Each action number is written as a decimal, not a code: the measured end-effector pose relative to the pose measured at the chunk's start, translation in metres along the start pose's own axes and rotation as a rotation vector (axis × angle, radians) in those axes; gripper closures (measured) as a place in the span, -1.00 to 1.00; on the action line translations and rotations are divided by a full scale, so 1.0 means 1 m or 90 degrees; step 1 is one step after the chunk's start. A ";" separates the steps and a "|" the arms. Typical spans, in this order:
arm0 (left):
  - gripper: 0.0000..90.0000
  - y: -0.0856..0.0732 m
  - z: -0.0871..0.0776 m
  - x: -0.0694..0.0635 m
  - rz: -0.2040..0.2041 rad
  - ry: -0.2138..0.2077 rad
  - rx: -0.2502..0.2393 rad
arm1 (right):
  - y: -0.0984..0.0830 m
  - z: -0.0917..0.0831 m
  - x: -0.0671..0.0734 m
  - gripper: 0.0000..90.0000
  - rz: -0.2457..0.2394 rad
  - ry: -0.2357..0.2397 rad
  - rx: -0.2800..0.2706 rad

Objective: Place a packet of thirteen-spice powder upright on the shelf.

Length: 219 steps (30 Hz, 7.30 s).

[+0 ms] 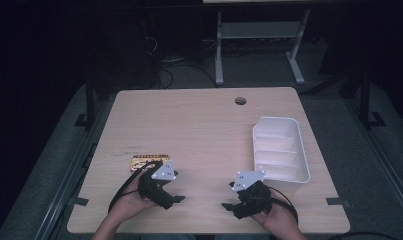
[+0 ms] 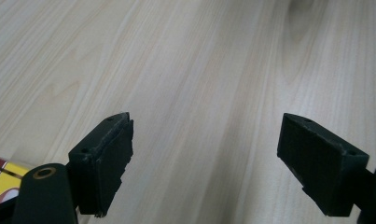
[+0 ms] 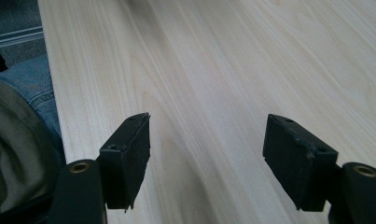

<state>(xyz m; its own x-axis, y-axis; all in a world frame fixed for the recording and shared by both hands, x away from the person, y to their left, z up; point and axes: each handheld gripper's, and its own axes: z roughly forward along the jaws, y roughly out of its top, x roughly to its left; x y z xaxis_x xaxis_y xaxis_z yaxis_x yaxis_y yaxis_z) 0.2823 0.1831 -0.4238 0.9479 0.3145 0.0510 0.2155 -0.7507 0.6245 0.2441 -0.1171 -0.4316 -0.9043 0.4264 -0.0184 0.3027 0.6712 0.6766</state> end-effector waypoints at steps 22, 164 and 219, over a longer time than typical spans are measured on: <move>-0.62 -0.016 -0.014 0.020 -0.043 0.034 -0.017 | 0.001 0.004 0.003 -0.31 -0.007 0.009 0.010; -0.28 0.031 0.018 -0.049 0.070 0.121 -0.092 | 0.013 -0.001 -0.013 -0.16 0.211 0.054 -0.157; 0.20 0.027 0.017 -0.038 0.037 -0.079 -0.155 | 0.044 -0.027 0.010 0.51 0.022 0.089 -0.112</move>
<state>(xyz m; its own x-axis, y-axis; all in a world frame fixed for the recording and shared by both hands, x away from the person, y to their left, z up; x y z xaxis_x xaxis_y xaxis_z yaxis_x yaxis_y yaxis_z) 0.2558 0.1415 -0.4219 0.9817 0.1904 0.0059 0.1115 -0.5995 0.7926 0.2405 -0.0998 -0.3825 -0.9306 0.3519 0.1008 0.2888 0.5367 0.7928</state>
